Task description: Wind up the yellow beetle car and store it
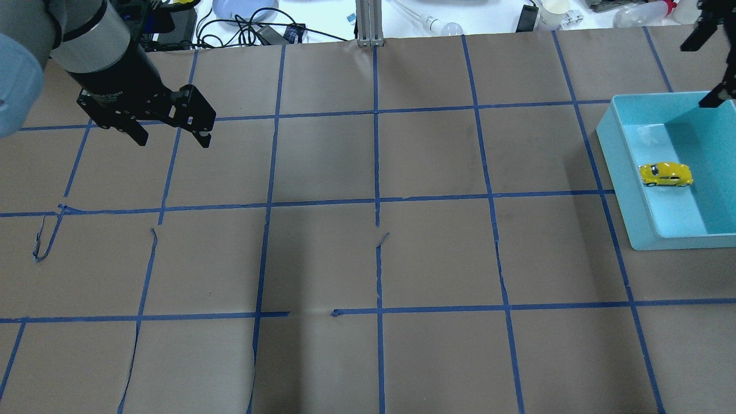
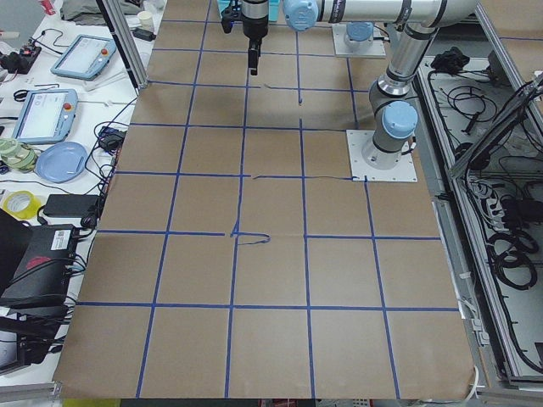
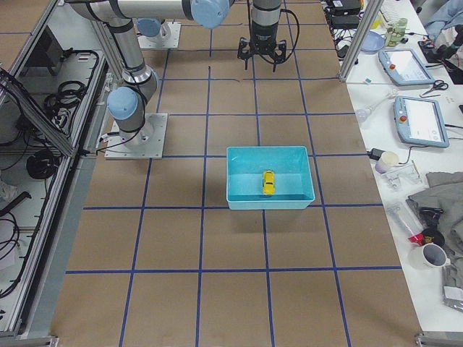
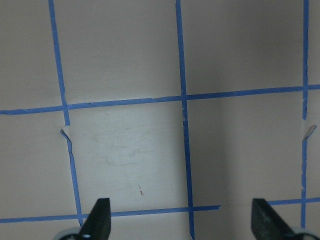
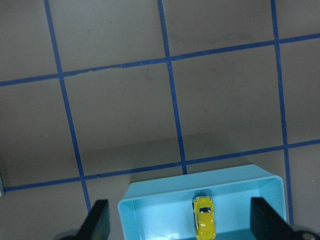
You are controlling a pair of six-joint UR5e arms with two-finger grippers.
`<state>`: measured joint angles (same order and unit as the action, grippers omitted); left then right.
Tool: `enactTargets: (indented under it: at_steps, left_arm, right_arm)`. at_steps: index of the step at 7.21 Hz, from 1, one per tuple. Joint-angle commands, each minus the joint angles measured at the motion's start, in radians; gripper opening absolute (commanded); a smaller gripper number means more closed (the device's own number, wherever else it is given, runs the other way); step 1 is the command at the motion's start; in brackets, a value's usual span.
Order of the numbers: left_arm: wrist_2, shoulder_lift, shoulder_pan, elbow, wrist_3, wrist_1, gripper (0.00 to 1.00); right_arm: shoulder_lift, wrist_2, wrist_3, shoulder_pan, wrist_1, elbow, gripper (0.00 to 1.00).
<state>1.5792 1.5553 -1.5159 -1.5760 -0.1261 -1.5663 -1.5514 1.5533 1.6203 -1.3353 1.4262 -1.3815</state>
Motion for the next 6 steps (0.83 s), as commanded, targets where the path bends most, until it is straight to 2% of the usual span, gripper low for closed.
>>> enactTargets:
  at_steps: [1, 2, 4, 6]
  left_arm:
    - [-0.005, -0.004, 0.002, 0.002, -0.001, 0.0, 1.0]
    - [-0.007, -0.007, -0.003, 0.019, -0.001, 0.002, 1.0]
    - [-0.008, -0.011, -0.003, 0.013, -0.001, 0.0, 1.0]
    - [-0.01, -0.006, -0.015, 0.002, -0.001, 0.0, 1.0]
  right_arm:
    - [-0.006, 0.002, -0.283, -0.184, 0.0, -0.001, 1.0]
    - [-0.007, 0.001, -0.459, -0.229, -0.001, 0.001, 1.0]
    - [-0.006, 0.005, -0.617, -0.312, 0.007, -0.001, 1.0]
    - [0.005, -0.002, -0.881, -0.363, 0.008, -0.001, 1.0]
